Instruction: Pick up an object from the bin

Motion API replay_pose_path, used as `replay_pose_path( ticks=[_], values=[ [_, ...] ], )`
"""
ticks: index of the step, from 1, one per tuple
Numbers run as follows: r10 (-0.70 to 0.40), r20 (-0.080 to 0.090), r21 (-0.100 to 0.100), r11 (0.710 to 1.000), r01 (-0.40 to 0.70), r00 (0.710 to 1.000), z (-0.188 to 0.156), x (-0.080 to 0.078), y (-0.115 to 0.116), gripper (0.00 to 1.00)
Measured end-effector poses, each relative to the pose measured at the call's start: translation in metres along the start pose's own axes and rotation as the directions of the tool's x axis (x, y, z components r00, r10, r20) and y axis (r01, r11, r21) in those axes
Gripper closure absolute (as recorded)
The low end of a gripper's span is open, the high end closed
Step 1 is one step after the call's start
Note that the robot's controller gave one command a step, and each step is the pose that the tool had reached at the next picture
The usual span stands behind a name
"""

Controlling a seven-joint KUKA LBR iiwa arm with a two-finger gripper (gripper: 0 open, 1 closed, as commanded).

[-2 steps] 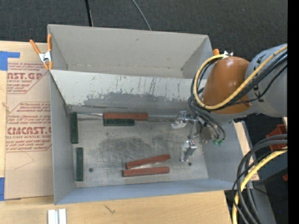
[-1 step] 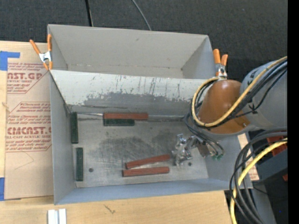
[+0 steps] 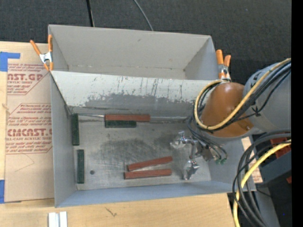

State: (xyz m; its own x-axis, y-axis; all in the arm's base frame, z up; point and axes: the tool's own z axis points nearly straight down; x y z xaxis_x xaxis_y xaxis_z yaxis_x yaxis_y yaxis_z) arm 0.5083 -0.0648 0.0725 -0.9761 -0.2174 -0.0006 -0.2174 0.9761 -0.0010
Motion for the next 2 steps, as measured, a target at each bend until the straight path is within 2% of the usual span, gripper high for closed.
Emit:
replay_pose_path(
  ticks=[1,2],
  values=[
    [0.0,0.0,0.0,1.0,0.0,1.0,0.0,0.0,0.0,0.0],
    [-0.106,0.015,0.005,0.994,0.106,0.994,-0.005,-0.051,0.07,1.0]
  ],
)
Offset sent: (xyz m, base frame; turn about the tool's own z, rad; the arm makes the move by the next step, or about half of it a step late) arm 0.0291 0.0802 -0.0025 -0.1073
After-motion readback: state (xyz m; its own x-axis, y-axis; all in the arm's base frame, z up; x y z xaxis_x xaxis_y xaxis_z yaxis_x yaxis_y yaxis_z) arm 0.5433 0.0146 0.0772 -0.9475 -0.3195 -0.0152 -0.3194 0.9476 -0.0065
